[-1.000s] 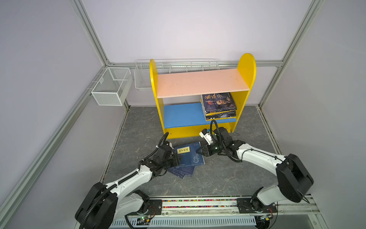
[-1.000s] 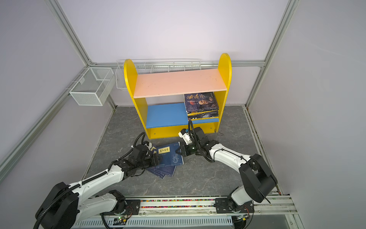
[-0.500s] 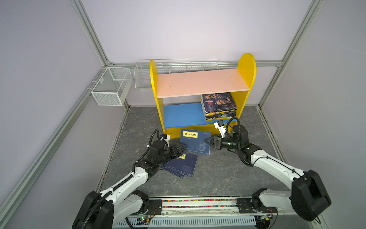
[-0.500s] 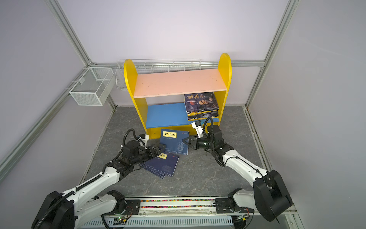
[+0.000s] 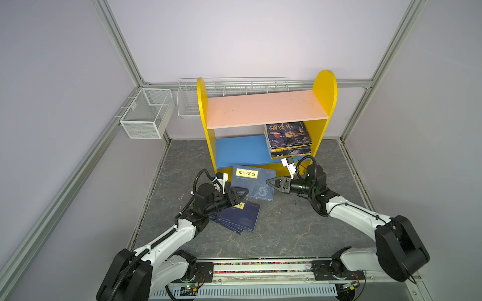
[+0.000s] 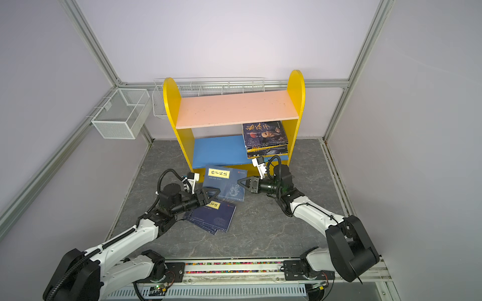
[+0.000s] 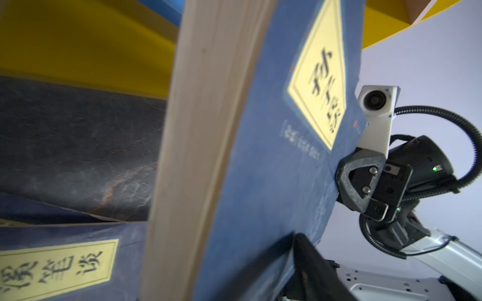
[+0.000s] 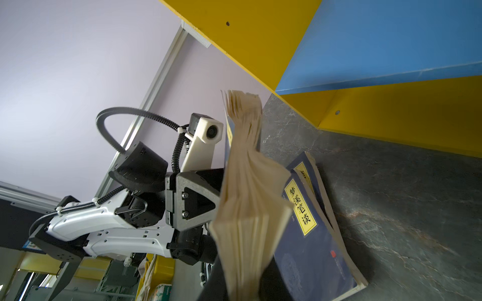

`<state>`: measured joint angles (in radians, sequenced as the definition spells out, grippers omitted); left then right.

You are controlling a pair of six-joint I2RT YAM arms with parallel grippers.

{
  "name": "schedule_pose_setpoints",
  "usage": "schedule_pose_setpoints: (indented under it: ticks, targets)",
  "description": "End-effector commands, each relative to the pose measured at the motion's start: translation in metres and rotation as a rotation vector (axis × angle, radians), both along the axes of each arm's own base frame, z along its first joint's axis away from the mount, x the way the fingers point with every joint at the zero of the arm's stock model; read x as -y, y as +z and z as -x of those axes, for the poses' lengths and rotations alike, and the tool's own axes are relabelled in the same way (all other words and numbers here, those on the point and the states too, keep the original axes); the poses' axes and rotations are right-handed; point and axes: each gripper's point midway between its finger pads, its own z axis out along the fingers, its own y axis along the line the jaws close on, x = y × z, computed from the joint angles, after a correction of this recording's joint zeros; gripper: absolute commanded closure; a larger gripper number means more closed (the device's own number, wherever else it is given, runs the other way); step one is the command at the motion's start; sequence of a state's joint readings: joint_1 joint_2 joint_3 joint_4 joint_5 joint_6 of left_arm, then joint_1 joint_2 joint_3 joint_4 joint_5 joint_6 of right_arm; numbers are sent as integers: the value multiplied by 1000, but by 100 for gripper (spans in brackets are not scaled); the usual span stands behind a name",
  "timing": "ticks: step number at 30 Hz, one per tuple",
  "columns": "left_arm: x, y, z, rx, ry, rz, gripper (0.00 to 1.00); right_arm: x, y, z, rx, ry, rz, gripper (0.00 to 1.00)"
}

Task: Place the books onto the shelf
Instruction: 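Lift the dark blue book upright with the right gripper while the left steadies the pile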

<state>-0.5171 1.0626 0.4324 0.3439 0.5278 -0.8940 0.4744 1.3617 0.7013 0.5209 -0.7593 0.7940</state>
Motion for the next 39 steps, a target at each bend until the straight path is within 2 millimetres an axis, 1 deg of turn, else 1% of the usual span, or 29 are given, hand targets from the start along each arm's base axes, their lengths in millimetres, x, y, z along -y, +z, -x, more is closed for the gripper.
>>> schedule_pose_setpoints:
  ticks: [1, 2, 3, 4, 7, 8, 10, 12, 17, 20, 23, 26, 33, 34, 36, 37, 39]
  targets:
    - [5, 29, 6, 94, -37, 73, 75, -3, -4, 3, -2, 7, -1, 88]
    - [5, 32, 6, 101, -35, 83, 85, -1, -6, 1, -9, -9, 17, 86]
    - [5, 34, 6, 105, -32, 88, 93, 1, -9, -1, -10, -23, 33, 84]
    - [4, 36, 6, 107, -26, 94, 100, 2, -10, -2, -9, -37, 46, 80]
    - [1, 48, 3, 136, 3, 128, 100, 7, -11, -5, -15, -80, 76, 46]
    - [-1, 53, 2, 153, 23, 146, 100, 8, -10, -5, -15, -84, 78, 39]
    - [-6, 64, -2, 184, 67, 190, 100, 9, -8, -4, -16, -90, 75, 31]
    - [-10, 78, -5, 230, 98, 247, 100, 8, -7, -4, -23, -90, 62, 29]
    - [-18, 110, -15, 303, 164, 359, 100, 5, 9, -3, -18, -73, -32, 33]
    - [-14, 117, -17, 314, 150, 369, 100, 3, 21, -4, -9, -73, -91, 37]
    - [-8, 112, -18, 286, 122, 348, 100, 2, 34, -7, 12, -79, -130, 39]
    - [-5, 106, -17, 272, 109, 339, 100, -2, 40, -8, 31, -76, -126, 44]
    - [-8, 96, -21, 254, 137, 328, 100, -23, 50, 3, 50, -30, -126, 77]
    - [-9, 94, -23, 247, 147, 322, 100, -24, 51, 3, 55, -34, -123, 80]
    - [-11, 84, -29, 218, 182, 297, 100, -23, 50, -1, 56, -62, -108, 83]
    - [-14, 76, -33, 198, 213, 272, 94, -21, 47, -4, 55, -85, -93, 85]
    - [-26, 49, -44, 128, 310, 190, 54, -18, 41, -12, 59, -132, -54, 88]
